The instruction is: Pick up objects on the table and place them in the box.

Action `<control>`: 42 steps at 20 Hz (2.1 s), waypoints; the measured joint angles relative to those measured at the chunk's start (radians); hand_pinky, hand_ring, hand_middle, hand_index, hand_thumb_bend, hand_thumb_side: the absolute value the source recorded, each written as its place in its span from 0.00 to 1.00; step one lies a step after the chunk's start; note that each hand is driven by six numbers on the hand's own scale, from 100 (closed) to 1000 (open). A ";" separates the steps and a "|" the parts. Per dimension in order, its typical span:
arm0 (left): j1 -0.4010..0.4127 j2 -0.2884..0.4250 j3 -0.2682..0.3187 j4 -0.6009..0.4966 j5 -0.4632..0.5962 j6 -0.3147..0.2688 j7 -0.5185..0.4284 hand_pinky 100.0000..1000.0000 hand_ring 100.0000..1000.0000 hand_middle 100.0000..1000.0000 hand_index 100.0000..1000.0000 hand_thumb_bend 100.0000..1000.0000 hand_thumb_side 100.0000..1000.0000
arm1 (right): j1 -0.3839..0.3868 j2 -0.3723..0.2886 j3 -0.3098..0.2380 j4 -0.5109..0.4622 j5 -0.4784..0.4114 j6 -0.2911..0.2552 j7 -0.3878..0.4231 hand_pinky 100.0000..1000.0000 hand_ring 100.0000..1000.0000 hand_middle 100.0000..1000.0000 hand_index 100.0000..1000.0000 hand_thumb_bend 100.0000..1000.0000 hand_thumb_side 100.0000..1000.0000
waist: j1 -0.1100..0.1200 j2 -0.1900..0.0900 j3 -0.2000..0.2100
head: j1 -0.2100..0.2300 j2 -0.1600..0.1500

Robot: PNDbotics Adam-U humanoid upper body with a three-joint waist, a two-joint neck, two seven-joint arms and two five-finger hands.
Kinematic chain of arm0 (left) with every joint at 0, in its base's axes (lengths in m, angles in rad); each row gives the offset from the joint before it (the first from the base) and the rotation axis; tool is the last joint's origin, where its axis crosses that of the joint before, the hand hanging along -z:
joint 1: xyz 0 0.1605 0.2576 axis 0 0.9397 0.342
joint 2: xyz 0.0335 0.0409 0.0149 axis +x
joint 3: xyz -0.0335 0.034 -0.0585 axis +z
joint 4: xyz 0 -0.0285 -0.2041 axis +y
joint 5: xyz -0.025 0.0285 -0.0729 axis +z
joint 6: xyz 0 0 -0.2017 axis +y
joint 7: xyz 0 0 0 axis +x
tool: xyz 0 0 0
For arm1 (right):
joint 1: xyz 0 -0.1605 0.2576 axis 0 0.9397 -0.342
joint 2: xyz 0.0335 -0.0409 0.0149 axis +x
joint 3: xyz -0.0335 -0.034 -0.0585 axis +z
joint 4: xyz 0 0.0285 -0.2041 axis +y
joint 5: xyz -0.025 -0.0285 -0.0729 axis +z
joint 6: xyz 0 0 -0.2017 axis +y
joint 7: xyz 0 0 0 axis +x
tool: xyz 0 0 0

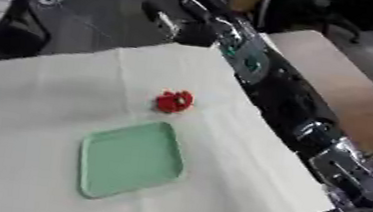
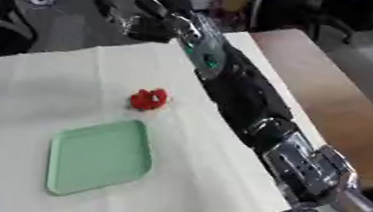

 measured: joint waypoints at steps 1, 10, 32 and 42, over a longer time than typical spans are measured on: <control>-0.003 0.000 0.000 0.000 0.000 -0.001 0.001 0.26 0.43 0.64 0.79 0.21 0.77 | 0.000 0.004 -0.002 0.014 0.019 -0.007 -0.007 0.70 0.70 0.79 0.84 0.00 0.92 | 0.000 0.002 0.001 | -0.001 -0.003; -0.020 -0.017 0.000 0.000 0.000 -0.010 0.003 0.26 0.43 0.64 0.79 0.21 0.77 | 0.000 0.013 -0.030 0.099 0.164 -0.049 -0.060 0.71 0.71 0.80 0.85 0.00 0.91 | 0.006 0.016 0.012 | -0.001 -0.017; -0.029 -0.026 0.000 0.000 0.007 -0.014 0.008 0.25 0.43 0.64 0.79 0.21 0.77 | 0.009 0.014 -0.105 0.274 0.508 -0.051 -0.185 0.71 0.73 0.81 0.86 0.00 0.94 | 0.018 0.033 0.010 | -0.001 -0.042; -0.029 -0.026 0.000 0.000 0.007 -0.014 0.008 0.25 0.43 0.64 0.79 0.21 0.77 | 0.028 0.030 -0.128 0.331 0.605 -0.057 -0.196 0.70 0.74 0.83 0.88 0.00 0.96 | 0.021 0.034 0.007 | -0.002 -0.047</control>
